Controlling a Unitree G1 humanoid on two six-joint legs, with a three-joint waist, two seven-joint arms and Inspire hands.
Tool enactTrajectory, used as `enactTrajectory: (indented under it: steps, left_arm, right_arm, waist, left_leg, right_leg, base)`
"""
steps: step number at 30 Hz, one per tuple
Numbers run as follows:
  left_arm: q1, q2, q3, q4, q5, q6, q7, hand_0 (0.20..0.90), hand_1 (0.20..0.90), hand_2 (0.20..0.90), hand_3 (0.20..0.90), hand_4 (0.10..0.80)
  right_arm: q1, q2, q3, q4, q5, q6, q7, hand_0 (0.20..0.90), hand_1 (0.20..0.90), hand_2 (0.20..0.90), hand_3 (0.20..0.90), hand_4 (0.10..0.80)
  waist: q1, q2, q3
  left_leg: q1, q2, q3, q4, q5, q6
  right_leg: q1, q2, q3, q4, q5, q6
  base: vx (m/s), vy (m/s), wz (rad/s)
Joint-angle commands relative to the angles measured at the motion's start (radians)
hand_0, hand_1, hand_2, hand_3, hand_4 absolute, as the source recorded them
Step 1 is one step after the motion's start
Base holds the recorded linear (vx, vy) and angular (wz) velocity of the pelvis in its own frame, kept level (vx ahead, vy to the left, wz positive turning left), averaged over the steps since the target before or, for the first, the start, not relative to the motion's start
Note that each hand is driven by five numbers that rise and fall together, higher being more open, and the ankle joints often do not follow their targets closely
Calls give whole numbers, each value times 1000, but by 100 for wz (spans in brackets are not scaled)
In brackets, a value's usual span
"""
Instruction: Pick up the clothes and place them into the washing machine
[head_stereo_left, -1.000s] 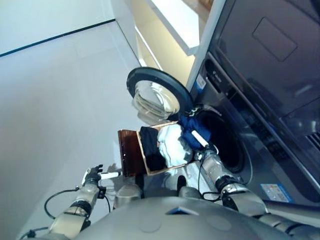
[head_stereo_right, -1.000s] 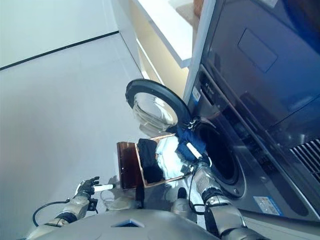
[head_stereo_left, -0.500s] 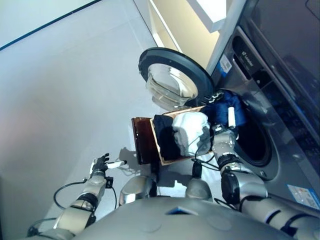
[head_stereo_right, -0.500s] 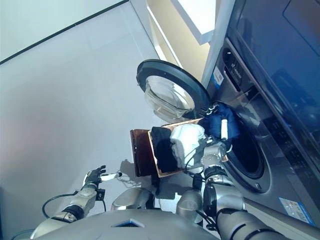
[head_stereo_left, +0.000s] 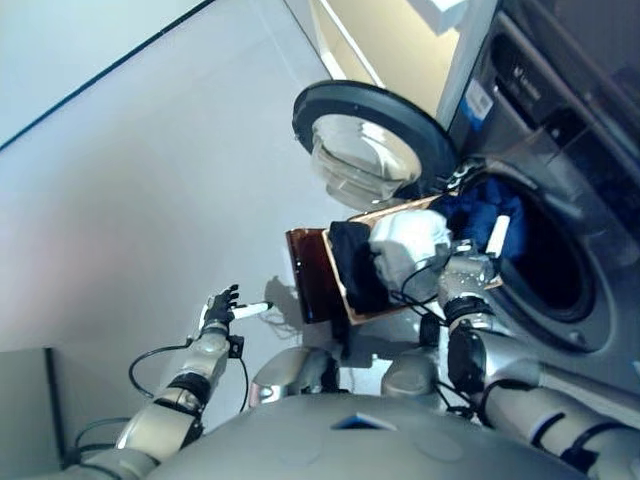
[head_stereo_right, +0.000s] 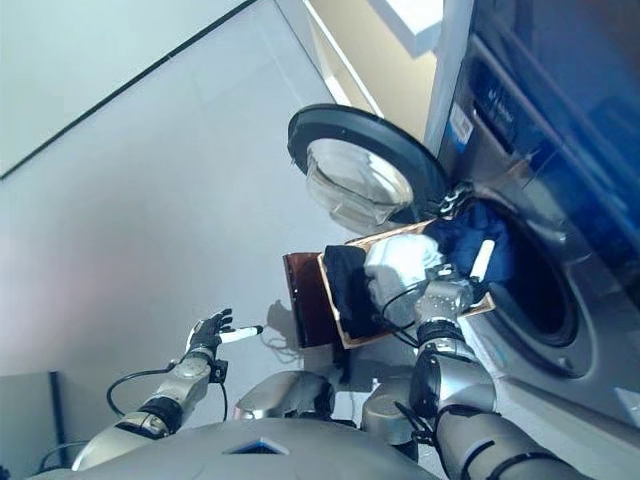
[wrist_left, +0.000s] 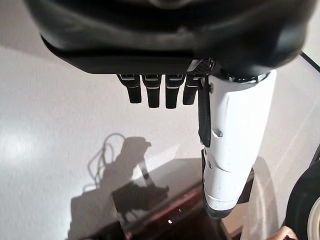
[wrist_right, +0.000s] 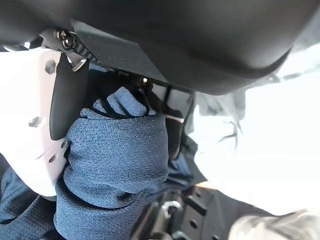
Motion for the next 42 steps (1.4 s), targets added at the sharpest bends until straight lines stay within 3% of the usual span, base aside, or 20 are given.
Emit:
enactTrajectory:
  steps: [1, 7, 15, 22, 28, 34, 35, 36, 37, 38, 39, 42]
  left_arm:
    - [-52, 13, -4, 35, -19, -51, 20, 900, 900, 900, 900, 800]
    - [-34, -4, 9, 43, -50, -67, 22, 900, 900, 900, 900, 800]
    - [-25, -9, 4, 36, -66, -79, 13, 900, 900, 900, 900, 800]
    - [-23, -3, 8, 38, -77, -83, 15, 900, 900, 900, 900, 800]
    - [-26, 4, 9, 18, -100, -94, 13, 900, 900, 900, 900, 800]
    - [-30, 5, 6, 3, -111, -101, 18, 900, 900, 900, 900, 800]
    - [-31, 3, 8, 0, -115, -103, 19, 900, 900, 900, 900, 800]
    - [-31, 3, 8, 0, -116, -103, 19, 900, 900, 900, 900, 800]
    - [-29, 2, 10, -3, -119, -104, 18, 900, 900, 900, 900, 800]
    - [-29, 2, 10, -4, -119, -104, 18, 900, 900, 900, 900, 800]
    - [-27, 2, 12, -2, -118, -104, 19, 900, 900, 900, 900, 800]
    - [-27, 6, 16, 5, -114, -102, 21, 900, 900, 900, 900, 800]
  right_arm:
    - [-113, -80, -45, -36, -113, -60, -45, 200, 200, 200, 200, 300]
    - [-154, -170, -44, -43, -191, -50, -93, 200, 200, 200, 200, 300]
    - [-192, -271, -59, -107, -243, -79, -128, 200, 200, 200, 200, 300]
    - [-238, -361, -46, -103, -280, -82, -153, 200, 200, 200, 200, 300]
    - [-294, -450, -18, -67, -317, -61, -169, 200, 200, 200, 200, 300]
    - [-331, -488, 19, -35, -341, -49, -183, 200, 200, 200, 200, 300]
    - [-330, -494, 24, -38, -356, -44, -185, 299, 299, 299, 299, 371]
    - [-331, -495, 24, -37, -356, -43, -185, 299, 299, 299, 299, 371]
    - [-328, -499, 31, -37, -361, -42, -182, 661, 661, 661, 661, 629]
    - [-329, -499, 31, -36, -360, -42, -181, 746, 746, 746, 746, 690]
    - [-326, -504, 31, -28, -360, -40, -178, 900, 900, 900, 900, 800]
    - [-326, -513, 50, -1, -356, -20, -145, 900, 900, 900, 900, 800]
  waist:
    - [27, 38, -10]
    - [41, 67, -21]
    - [52, 72, -30]
    - [57, 74, -32]
    - [69, 72, -28]
    - [69, 68, -18]
    - [65, 65, -15]
    - [66, 65, -15]
    - [64, 60, -14]
    - [64, 61, -14]
    - [64, 58, -15]
    - [61, 52, -19]
  left_leg:
    - [11, -30, -31, -2, -72, -74]
    - [-15, -53, -18, -2, -72, -69]
    - [-85, -44, -15, -2, -50, -82]
    - [-114, -12, -7, -2, -38, -102]
    - [-140, 35, -1, -2, -22, -125]
    - [-162, 68, 1, -2, -7, -142]
    - [-166, 80, 3, -2, -5, -145]
    - [-166, 81, 3, -2, -5, -145]
    - [-166, 90, 3, -2, -4, -149]
    - [-166, 91, 3, -2, -4, -149]
    - [-165, 94, 3, -2, -4, -150]
    - [-161, 100, 3, -2, -4, -153]
  right_leg:
    - [-81, -82, 56, 139, -11, 17]
    - [-113, -103, 85, 116, 9, 26]
    - [-152, -93, 74, 66, 30, 20]
    - [-170, -60, 74, 43, 23, 4]
    - [-185, -20, 80, 21, 12, -15]
    - [-207, 16, 95, 12, 7, -31]
    - [-213, 27, 100, 12, 3, -35]
    - [-214, 29, 100, 14, 2, -36]
    - [-214, 39, 102, 13, -1, -40]
    - [-214, 39, 102, 13, -1, -40]
    - [-211, 42, 100, 12, -2, -41]
    - [-207, 55, 102, 9, -5, -45]
  base:
    - [-13, 118, -6]
    - [8, 57, -11]
    - [-6, -78, -9]
    - [16, -93, -1]
    - [5, -119, -3]
    - [-10, -123, -1]
    - [5, -64, -4]
    - [9, -117, -7]
    - [4, -60, -8]
    - [10, -83, -14]
    - [17, -55, -10]
    - [9, -33, -3]
